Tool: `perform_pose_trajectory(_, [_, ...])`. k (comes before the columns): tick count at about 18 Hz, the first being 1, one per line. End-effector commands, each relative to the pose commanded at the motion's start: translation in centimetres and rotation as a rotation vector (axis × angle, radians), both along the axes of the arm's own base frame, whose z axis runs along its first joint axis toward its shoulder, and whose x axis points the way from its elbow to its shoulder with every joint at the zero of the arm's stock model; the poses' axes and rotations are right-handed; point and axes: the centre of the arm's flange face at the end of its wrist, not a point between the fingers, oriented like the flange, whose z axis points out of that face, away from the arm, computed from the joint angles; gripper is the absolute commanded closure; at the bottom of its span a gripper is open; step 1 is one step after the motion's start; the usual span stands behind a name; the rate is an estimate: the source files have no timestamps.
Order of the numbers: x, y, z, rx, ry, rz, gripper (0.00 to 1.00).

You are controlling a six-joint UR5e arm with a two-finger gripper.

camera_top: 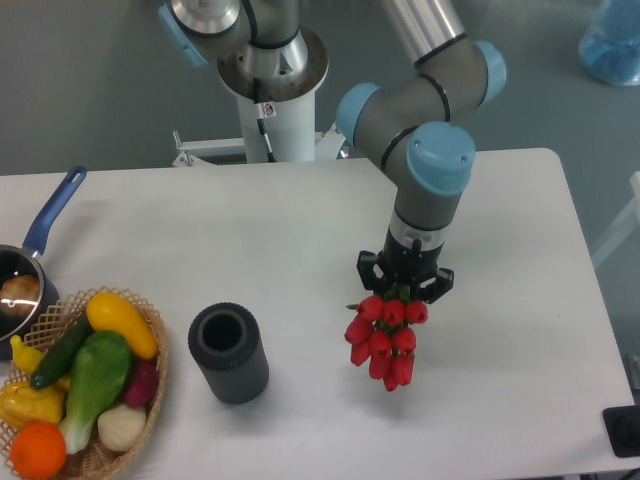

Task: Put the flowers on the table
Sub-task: 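Lay the tulips on the table and open the gripper, then raise the open gripper away from the tulip stems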

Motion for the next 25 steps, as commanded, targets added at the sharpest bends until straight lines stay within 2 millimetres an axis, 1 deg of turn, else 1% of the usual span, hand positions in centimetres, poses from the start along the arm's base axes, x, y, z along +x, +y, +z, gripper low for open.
perform_pose_trajectory(2, [-0.2, -0.1, -0.2, 0.002, -0.003, 0.003, 0.45])
perform_pose_trajectory(5, [-0.2, 0.0, -1.0, -0.004, -0.016, 0.003, 0.45])
perform_pose_trajectory(9, [-0.2, 0.0, -1.0, -0.005, -0.017, 0.003, 0.45])
perform_pose_trajectory(10, [-0.2, 0.0, -0.6, 0.000, -0.009, 0.003, 0.45])
perform_pose_trajectory(11, [-0.2, -0.1, -0.3, 0.000, -0.006, 0.004, 0.38])
perform_pose_trajectory(12, [-0.2, -0.2, 0.2, -0.001, 0.002, 0.005, 0.08])
perform_pose_trajectory(13, [0.0, -0.4, 1.3, 0.004, 0.018, 0.007, 0.00])
perform_pose_trajectory(14, [0.4, -0.7, 2.6, 0.012, 0.037, 0.007, 0.00])
perform_pose_trajectory(18, [1.0, -1.5, 7.1, 0.034, 0.115, 0.018, 0.00])
perform_pose_trajectory(22, [0.8, -3.1, 11.4, 0.018, 0.213, 0.036, 0.00])
perform_pose_trajectory(23, [0.9, -3.4, 12.2, 0.008, 0.237, 0.029, 0.00])
perform_pose_trajectory(24, [1.1, -4.0, 12.6, -0.018, 0.262, 0.004, 0.00])
perform_pose_trajectory(25, [1.4, -4.4, 12.5, -0.049, 0.277, -0.030, 0.00])
